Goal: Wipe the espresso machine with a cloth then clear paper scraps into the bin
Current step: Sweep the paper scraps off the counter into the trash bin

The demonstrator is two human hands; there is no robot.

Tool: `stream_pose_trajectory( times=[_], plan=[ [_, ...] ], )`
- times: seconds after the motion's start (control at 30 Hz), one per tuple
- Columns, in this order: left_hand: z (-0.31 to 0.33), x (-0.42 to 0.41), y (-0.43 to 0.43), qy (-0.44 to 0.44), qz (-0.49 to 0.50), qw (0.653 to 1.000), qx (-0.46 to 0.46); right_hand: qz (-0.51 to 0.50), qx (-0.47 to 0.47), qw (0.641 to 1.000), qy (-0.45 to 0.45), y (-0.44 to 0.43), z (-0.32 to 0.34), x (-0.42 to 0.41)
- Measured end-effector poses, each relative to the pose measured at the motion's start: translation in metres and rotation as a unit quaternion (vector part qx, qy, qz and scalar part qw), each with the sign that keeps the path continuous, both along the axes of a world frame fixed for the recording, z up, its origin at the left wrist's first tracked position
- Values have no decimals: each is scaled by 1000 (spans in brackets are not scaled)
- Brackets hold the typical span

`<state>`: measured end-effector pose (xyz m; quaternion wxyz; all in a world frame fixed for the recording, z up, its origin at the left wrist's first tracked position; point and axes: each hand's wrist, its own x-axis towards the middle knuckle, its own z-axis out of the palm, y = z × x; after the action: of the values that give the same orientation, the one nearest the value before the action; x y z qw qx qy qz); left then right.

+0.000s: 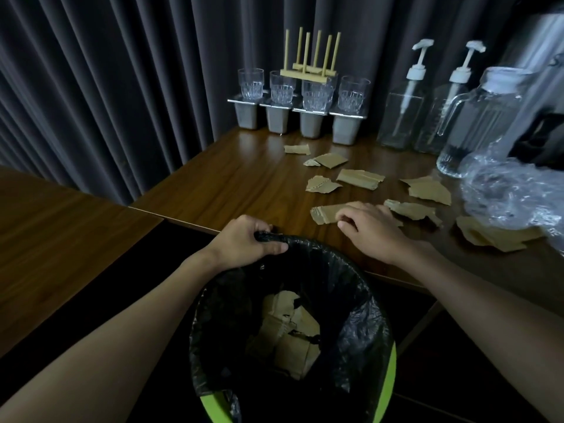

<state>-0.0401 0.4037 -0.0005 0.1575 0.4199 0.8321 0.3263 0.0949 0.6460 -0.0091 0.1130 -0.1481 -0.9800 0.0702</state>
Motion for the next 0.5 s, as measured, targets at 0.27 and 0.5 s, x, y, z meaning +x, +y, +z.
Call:
stream_pose_trajectory(
  times=[0.27, 0.5],
  plan=[
    [2, -2, -2, -75, -4, 997, 21, -33, -1, 995, -95, 3, 8, -6],
    [-2, -3, -3, -63, -7, 997, 36, -67, -90, 989, -101, 5, 18, -4]
  ],
)
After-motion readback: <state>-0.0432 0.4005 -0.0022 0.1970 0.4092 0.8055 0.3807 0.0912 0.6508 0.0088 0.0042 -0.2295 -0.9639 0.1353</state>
